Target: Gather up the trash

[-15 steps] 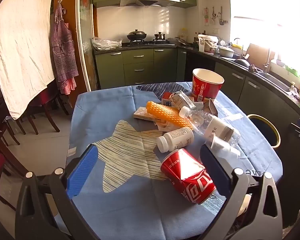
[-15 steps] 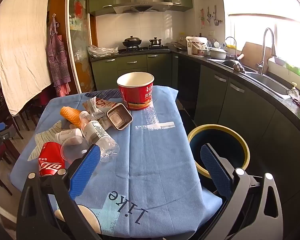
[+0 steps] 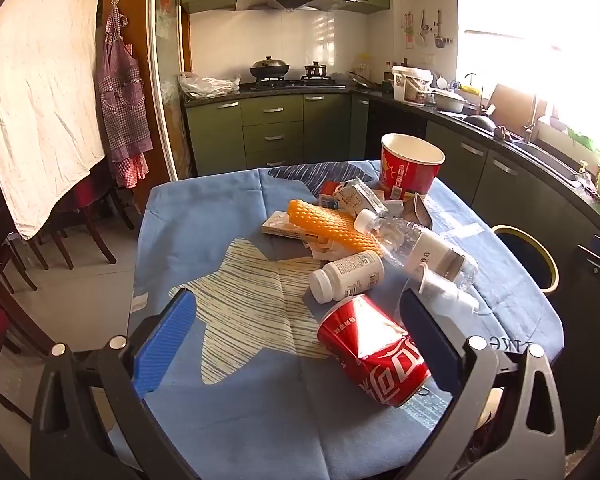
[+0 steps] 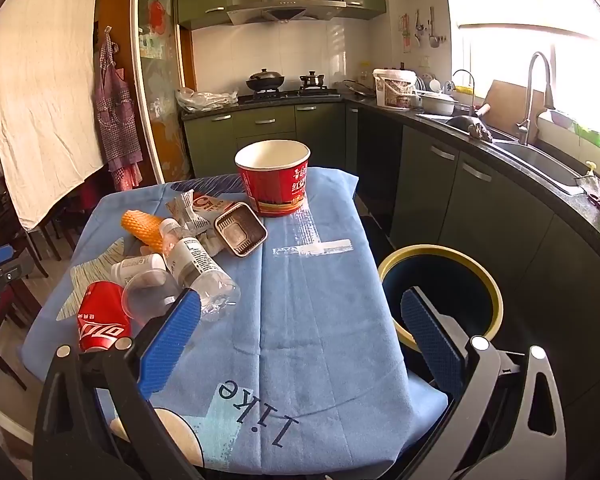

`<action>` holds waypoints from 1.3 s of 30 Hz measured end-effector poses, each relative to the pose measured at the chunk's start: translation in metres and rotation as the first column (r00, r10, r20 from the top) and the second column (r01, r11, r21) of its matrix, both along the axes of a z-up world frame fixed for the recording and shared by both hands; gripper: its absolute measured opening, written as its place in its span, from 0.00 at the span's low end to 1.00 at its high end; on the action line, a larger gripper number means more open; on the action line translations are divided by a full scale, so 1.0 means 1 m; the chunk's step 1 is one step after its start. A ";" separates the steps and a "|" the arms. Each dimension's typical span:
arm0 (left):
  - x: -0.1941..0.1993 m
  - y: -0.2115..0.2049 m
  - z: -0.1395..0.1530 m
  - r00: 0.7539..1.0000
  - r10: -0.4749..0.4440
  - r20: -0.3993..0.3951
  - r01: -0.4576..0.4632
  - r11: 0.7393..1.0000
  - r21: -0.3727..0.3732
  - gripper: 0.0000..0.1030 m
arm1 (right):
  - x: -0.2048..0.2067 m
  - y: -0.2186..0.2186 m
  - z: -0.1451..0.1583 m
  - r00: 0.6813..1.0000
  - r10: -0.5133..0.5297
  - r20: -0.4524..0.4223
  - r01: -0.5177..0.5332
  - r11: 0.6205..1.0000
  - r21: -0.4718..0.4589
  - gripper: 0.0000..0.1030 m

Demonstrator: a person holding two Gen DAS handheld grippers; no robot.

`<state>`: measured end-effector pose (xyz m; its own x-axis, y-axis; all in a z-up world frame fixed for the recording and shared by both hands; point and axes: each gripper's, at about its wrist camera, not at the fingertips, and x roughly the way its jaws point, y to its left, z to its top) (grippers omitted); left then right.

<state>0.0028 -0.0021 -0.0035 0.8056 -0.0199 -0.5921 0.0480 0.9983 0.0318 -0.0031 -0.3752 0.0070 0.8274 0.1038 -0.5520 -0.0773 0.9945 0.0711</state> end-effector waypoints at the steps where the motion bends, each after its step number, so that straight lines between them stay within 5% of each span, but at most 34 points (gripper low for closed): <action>1: 0.000 0.000 0.000 1.000 0.000 -0.001 0.000 1.000 -0.001 0.94 | -0.002 0.001 -0.002 1.000 0.001 0.001 -0.001 1.000 0.001 0.96; 39: -0.001 -0.005 -0.005 1.000 -0.004 -0.015 0.004 1.000 -0.015 0.94 | -0.002 0.003 -0.003 1.000 0.000 -0.007 0.000 1.000 0.001 0.96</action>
<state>0.0016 -0.0074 -0.0088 0.7968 -0.0318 -0.6034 0.0520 0.9985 0.0160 -0.0046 -0.3726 0.0039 0.8237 0.1040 -0.5574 -0.0767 0.9944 0.0722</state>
